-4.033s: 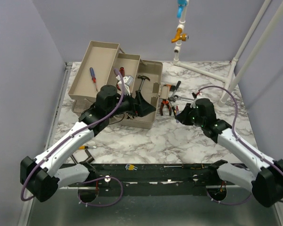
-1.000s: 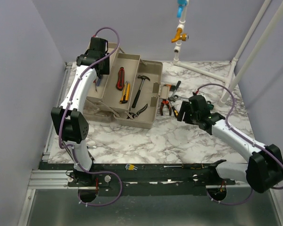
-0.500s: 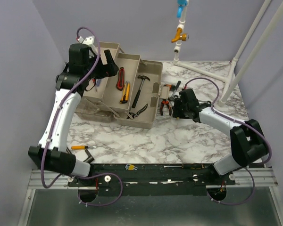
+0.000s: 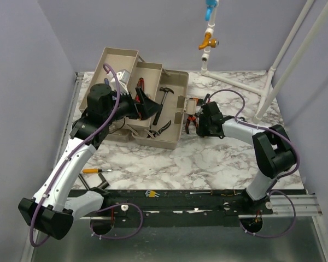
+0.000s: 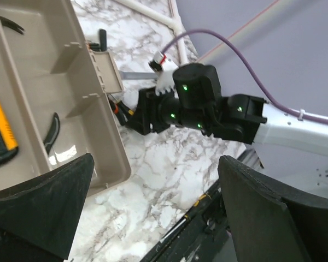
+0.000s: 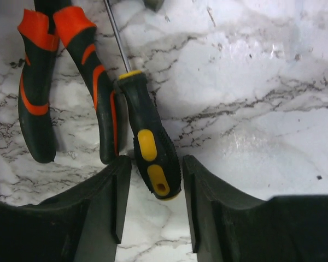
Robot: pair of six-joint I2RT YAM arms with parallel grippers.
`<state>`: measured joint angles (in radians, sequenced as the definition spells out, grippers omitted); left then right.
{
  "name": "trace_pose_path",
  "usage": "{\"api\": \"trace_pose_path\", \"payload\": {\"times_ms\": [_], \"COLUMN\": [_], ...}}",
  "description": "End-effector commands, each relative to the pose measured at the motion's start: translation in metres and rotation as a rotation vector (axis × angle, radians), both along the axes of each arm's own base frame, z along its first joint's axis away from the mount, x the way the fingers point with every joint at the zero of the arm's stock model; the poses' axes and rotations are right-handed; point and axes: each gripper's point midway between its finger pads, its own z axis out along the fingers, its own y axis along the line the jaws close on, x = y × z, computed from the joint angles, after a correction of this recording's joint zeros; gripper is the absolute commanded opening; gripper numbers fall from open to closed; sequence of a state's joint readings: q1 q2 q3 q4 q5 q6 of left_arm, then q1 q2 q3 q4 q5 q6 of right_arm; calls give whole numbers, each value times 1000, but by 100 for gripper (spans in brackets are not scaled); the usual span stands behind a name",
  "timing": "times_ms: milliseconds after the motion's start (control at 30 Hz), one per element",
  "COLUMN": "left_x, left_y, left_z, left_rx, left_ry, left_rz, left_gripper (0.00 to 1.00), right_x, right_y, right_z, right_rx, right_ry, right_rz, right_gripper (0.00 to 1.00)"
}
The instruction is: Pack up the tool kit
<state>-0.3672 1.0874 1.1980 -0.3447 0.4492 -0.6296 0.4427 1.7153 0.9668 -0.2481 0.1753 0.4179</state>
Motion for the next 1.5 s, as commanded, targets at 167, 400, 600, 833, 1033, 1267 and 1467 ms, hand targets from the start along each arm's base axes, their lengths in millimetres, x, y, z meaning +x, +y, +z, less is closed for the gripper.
{"api": "trace_pose_path", "payload": {"times_ms": [167,400,600,833,1033,1267,1467], "left_x": [-8,-11,-21,-31,-35,-35,-34], "left_y": [-22,-24,-57,-99,-134,-165,-179], "left_z": [-13,-35,-60,-75,-84,-89,-85], "left_rx": [-88,-210,-203,-233,-252,-266,-291], "left_ry": [48,32,103,150,177,198,189], "left_rz": [-27,-13,-116,-212,-279,-327,-354], "left_gripper": [99,99,97,95,93,84,63], "right_x": [13,-10,-40,-72,-96,-123,-128], "right_y": [-2,-10,-2,26,51,70,76], "right_z": [8,46,86,138,182,210,213], "right_rx": [-2,62,198,417,609,758,786], "right_ry": [-46,-135,-226,-298,-419,-475,-465], "right_rz": [-25,-26,44,196,355,516,559], "right_gripper": [11,3,3,1,1,1,1]}}
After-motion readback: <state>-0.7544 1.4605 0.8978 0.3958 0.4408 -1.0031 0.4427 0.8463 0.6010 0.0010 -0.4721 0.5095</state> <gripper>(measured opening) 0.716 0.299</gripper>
